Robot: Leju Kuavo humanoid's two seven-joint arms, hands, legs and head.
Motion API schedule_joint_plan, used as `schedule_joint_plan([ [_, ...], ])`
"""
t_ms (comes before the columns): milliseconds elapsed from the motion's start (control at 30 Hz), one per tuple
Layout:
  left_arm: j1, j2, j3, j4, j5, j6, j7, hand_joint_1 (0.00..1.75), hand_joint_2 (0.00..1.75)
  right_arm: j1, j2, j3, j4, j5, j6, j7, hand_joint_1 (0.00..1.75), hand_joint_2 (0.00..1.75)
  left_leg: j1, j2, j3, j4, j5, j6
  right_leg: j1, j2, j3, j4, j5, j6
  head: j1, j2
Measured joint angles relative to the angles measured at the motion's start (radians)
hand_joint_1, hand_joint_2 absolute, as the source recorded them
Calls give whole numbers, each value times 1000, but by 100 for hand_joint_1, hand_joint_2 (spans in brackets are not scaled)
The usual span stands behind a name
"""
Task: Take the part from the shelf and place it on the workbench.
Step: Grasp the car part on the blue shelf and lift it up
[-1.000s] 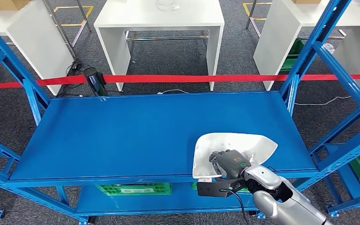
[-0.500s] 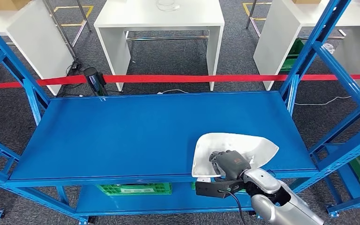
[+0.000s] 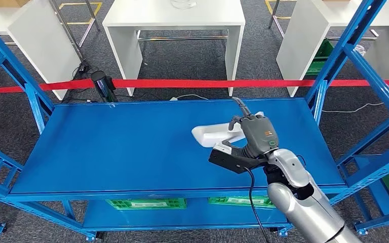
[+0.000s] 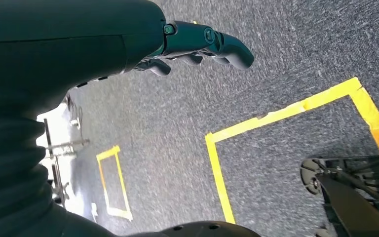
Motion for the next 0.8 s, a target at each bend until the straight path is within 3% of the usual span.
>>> schedule_joint_plan([
  [67, 0, 0, 12, 0, 11, -6, -6, 0, 0, -21, 22, -13, -1, 0, 6, -3, 0, 0, 0, -2, -2, 0, 0, 0, 0, -2, -1, 0, -1, 0, 0, 0],
  [800, 0, -4, 27, 0, 9, -3, -16, 0, 0, -64, 60, -23, -1, -2, 5, -9, 0, 0, 0, -2, -3, 0, -1, 1, 0, -2, -1, 0, -1, 1, 0, 0],
])
